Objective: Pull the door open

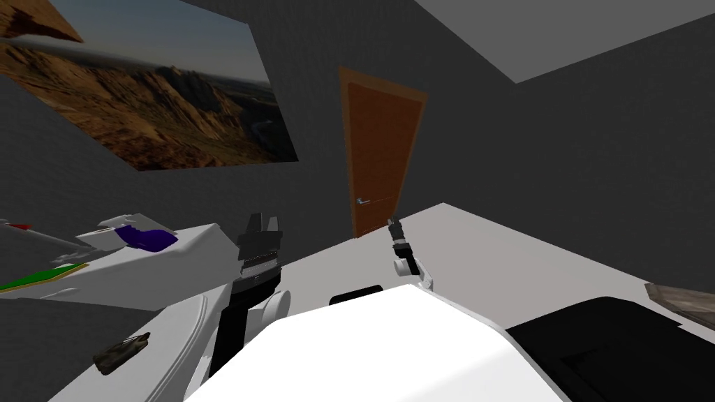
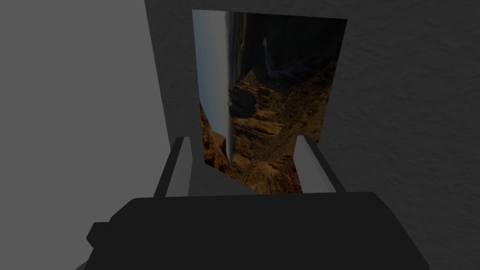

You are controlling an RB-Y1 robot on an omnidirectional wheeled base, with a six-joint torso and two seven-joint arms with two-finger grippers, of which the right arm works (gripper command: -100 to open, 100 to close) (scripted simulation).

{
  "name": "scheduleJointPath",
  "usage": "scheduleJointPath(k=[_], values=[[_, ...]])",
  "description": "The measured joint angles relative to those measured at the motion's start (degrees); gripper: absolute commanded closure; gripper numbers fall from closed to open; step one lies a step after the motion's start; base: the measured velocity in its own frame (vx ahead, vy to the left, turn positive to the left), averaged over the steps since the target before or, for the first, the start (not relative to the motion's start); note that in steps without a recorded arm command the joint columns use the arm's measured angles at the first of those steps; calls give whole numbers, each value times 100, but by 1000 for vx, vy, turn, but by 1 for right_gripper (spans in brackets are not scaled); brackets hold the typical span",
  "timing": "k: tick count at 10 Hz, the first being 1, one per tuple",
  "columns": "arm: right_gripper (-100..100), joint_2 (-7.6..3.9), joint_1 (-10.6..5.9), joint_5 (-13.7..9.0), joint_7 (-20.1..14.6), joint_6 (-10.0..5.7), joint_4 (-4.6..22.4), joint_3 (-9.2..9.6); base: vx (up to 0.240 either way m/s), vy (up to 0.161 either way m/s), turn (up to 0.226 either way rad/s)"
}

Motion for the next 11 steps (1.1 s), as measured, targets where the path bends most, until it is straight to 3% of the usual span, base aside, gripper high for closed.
scheduleJointPath(k=[11], values=[[-100,-147,-661,-109,-95,-314,1718,-131,75,-35,105]])
